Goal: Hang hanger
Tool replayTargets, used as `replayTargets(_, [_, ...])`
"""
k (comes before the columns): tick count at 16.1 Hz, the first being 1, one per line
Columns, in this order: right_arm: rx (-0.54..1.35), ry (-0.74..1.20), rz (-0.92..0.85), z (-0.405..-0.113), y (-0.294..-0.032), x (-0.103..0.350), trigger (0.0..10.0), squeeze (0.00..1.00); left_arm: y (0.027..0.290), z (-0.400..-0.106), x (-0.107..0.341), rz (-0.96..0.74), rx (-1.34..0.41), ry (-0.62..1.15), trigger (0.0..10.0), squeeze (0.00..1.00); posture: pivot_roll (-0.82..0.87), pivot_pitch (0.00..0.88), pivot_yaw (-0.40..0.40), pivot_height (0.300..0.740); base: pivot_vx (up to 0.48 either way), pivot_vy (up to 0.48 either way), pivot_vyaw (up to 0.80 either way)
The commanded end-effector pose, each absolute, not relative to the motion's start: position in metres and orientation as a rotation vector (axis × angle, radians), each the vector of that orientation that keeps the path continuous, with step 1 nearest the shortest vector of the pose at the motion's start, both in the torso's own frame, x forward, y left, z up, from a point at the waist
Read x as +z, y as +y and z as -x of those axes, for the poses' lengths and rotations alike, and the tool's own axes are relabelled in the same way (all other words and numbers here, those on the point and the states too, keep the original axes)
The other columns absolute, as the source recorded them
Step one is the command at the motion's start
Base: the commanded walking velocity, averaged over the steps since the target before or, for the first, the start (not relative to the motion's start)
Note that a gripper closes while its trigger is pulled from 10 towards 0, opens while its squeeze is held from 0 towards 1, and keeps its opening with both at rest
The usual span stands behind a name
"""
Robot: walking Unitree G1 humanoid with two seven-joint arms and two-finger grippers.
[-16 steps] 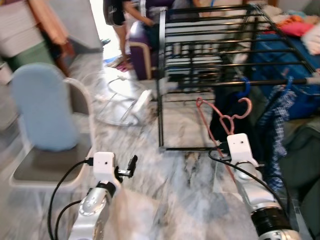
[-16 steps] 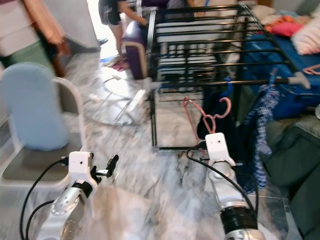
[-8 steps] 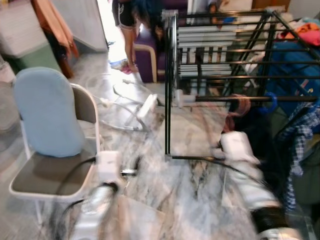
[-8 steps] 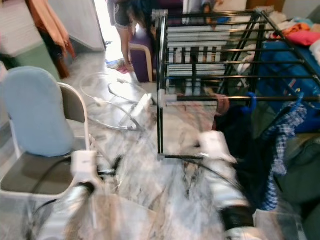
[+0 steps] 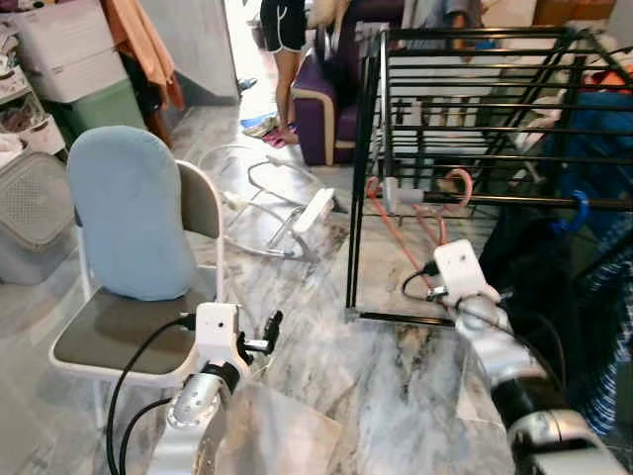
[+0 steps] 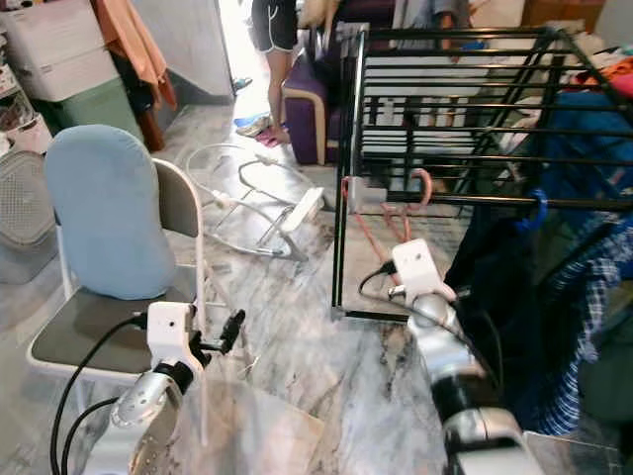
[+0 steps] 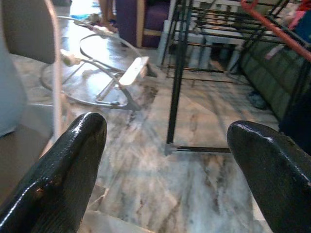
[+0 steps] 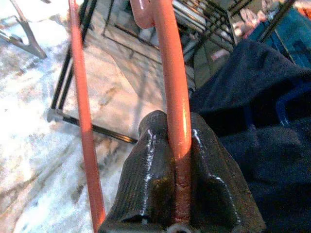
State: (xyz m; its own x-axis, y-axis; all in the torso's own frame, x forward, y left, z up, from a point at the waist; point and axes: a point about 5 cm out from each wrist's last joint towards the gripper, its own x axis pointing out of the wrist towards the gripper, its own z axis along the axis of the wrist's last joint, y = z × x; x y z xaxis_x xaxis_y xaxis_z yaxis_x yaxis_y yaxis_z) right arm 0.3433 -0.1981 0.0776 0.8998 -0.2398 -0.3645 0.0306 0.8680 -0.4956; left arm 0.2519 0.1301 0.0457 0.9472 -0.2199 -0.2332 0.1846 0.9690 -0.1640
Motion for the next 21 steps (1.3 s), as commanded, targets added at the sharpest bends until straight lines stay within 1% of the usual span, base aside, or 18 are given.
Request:
replayTargets(1, [-0.187, 0.397, 0.470, -0.353, -0.201, 0.091, 10.0, 0.00, 0.131, -0.252, 0.049, 0.130, -0.211, 0.247, 10.0, 0.00, -0.10, 0.000, 0.047, 0.740, 0.000, 0.000, 0.00])
replayTargets(4, [-0.230, 0.470, 0.412, -0.356, -0.209, 0.088, 10.0, 0.00, 0.129, -0.251, 0.048, 0.135, -0.216, 0.260, 10.0, 0.00, -0.10, 0.000, 0.041, 0.740, 0.000, 0.000, 0.00])
replayTargets(7, [-0.238, 0.547, 0.381, -0.350, -0.216, 0.075, 10.0, 0.00, 0.127, -0.250, 0.046, 0.138, -0.230, 0.285, 10.0, 0.00, -0.10, 0.000, 0.042, 0.740, 0.000, 0.000, 0.00])
replayTargets(11, [-0.209, 0.617, 0.381, -0.340, -0.214, 0.057, 10.0, 0.00, 0.125, -0.249, 0.043, 0.137, -0.245, 0.309, 10.0, 0.00, -0.11, 0.000, 0.042, 0.740, 0.000, 0.000, 0.00])
replayTargets(13, [-0.206, 0.621, 0.383, -0.339, -0.215, 0.055, 10.0, 0.00, 0.125, -0.249, 0.043, 0.139, -0.246, 0.315, 10.0, 0.00, -0.11, 0.000, 0.042, 0.740, 0.000, 0.000, 0.00])
replayTargets(18, [-0.156, 0.530, 0.485, -0.345, -0.207, 0.062, 10.0, 0.00, 0.126, -0.250, 0.043, 0.154, -0.231, 0.323, 10.0, 0.00, -0.11, 0.000, 0.042, 0.740, 0.000, 0.000, 0.00])
replayTargets(20, [-0.140, 0.535, 0.476, -0.343, -0.203, 0.059, 10.0, 0.00, 0.125, -0.250, 0.042, 0.155, -0.234, 0.329, 10.0, 0.00, -0.11, 0.000, 0.039, 0.740, 0.000, 0.000, 0.00])
replayTargets(21, [-0.142, 0.539, 0.462, -0.343, -0.203, 0.058, 10.0, 0.88, 0.125, -0.250, 0.042, 0.155, -0.234, 0.330, 10.0, 0.00, -0.11, 0.000, 0.039, 0.740, 0.000, 0.000, 0.00])
